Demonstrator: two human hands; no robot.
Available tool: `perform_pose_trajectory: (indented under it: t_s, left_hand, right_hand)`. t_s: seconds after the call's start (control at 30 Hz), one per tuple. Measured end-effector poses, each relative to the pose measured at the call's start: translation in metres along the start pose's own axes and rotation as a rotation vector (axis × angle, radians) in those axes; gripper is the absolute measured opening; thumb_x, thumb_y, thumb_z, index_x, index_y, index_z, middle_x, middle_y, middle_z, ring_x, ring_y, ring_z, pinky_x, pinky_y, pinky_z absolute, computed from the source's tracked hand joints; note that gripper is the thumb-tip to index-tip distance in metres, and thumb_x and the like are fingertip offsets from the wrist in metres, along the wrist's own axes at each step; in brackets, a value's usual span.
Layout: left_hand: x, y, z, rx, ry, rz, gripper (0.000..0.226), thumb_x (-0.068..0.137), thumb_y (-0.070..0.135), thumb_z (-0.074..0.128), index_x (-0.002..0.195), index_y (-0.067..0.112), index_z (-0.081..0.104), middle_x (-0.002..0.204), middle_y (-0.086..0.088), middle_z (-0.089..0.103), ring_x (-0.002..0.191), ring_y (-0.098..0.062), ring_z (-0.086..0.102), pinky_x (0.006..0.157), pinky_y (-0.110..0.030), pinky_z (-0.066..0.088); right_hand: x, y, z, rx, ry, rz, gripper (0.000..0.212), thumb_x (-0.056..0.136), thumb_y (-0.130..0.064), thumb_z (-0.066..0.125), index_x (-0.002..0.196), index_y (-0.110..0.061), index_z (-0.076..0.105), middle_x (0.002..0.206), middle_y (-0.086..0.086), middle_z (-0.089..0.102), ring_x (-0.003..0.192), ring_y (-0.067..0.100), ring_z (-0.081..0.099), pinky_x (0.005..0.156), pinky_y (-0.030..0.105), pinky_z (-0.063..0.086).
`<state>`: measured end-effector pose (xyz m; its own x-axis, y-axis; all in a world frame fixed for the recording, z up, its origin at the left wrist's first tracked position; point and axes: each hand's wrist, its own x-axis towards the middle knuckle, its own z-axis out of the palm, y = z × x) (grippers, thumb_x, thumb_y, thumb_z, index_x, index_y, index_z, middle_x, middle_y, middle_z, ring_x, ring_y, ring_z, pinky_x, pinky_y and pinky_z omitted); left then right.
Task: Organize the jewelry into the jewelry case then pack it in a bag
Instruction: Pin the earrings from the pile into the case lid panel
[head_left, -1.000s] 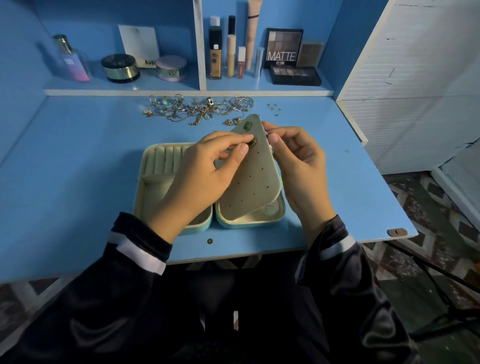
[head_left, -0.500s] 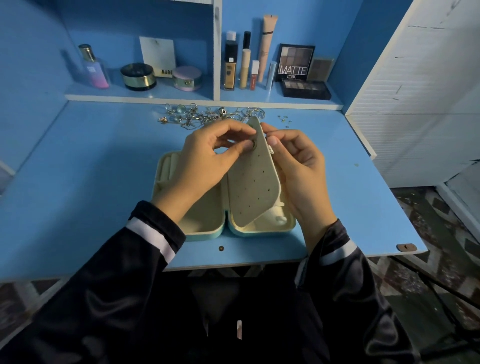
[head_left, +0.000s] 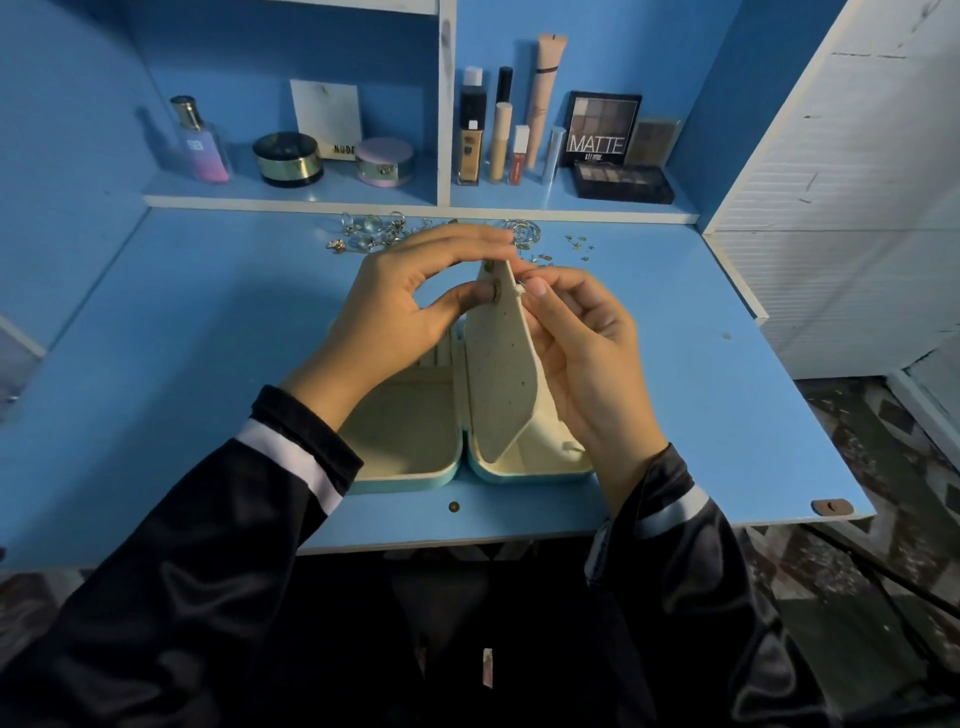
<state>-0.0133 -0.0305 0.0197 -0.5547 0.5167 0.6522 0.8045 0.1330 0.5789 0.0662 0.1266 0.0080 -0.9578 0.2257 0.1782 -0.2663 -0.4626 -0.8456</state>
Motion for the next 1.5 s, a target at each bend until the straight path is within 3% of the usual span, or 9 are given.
perform_pose_trajectory:
  t_s: [0.13,0.33,0.47,0.93,1.17,1.4,1.5]
  left_hand:
    - [-0.004,-0.004,0.000,-0.046,0.026,-0.008,0.032,0.090,0.007,0.067,0.121,0.007,0.063,0.125,-0.009,0.064,0.123,-0.020,0.058,0.104,-0.041,0.048]
    - [-0.007,-0.004,0.001,-0.112,0.052,-0.063,0.030,0.090,0.006,0.067,0.120,0.009,0.063,0.125,-0.007,0.063,0.123,-0.021,0.058,0.104,-0.039,0.048]
    - [-0.008,-0.004,0.001,-0.142,0.055,-0.074,0.029,0.091,0.007,0.066,0.120,0.012,0.062,0.127,-0.008,0.062,0.124,-0.023,0.058,0.104,-0.041,0.048]
    - [-0.009,-0.005,0.002,-0.177,0.063,-0.106,0.029,0.092,0.005,0.064,0.120,0.011,0.061,0.128,-0.005,0.060,0.125,-0.023,0.057,0.106,-0.037,0.046]
    - [-0.010,-0.005,0.002,-0.168,0.063,-0.101,0.030,0.092,0.005,0.064,0.121,0.010,0.060,0.129,-0.005,0.060,0.125,-0.023,0.057,0.105,-0.036,0.047]
    - [-0.010,-0.006,0.003,-0.161,0.081,-0.092,0.028,0.092,0.009,0.065,0.120,0.011,0.061,0.127,-0.007,0.061,0.124,-0.024,0.058,0.105,-0.038,0.047]
    - [-0.010,-0.006,0.002,-0.162,0.088,-0.096,0.028,0.092,0.008,0.065,0.119,0.010,0.061,0.126,-0.005,0.061,0.124,-0.023,0.058,0.105,-0.036,0.047]
  right_hand:
    - [0.003,0.005,0.001,0.060,0.027,0.028,0.011,0.092,0.001,0.054,0.101,0.003,0.060,0.105,0.017,0.066,0.095,0.022,0.066,0.088,0.029,0.053]
    - [0.007,0.014,0.001,0.003,0.020,0.062,0.008,0.092,-0.001,0.057,0.100,0.001,0.061,0.096,0.013,0.063,0.084,0.018,0.065,0.093,0.043,0.045]
    - [0.007,0.016,0.001,-0.005,0.010,0.072,0.007,0.092,-0.002,0.057,0.098,-0.002,0.061,0.093,0.011,0.063,0.081,0.016,0.065,0.090,0.041,0.045]
    - [0.012,0.018,0.001,-0.028,-0.004,0.059,0.009,0.090,-0.003,0.059,0.098,-0.002,0.064,0.093,0.009,0.066,0.088,0.021,0.061,0.089,0.039,0.046]
    - [0.012,0.018,0.002,-0.052,-0.002,0.050,0.010,0.090,-0.002,0.059,0.099,0.001,0.064,0.095,0.013,0.064,0.090,0.025,0.059,0.095,0.050,0.042]
    - [0.013,0.018,0.004,-0.155,0.006,-0.020,0.015,0.089,-0.005,0.061,0.101,0.003,0.063,0.100,0.017,0.063,0.094,0.029,0.057,0.087,0.037,0.048]
    - [0.013,0.018,0.006,-0.204,-0.009,-0.071,0.008,0.090,-0.002,0.061,0.097,-0.001,0.065,0.093,0.010,0.066,0.091,0.022,0.060,0.087,0.033,0.049]
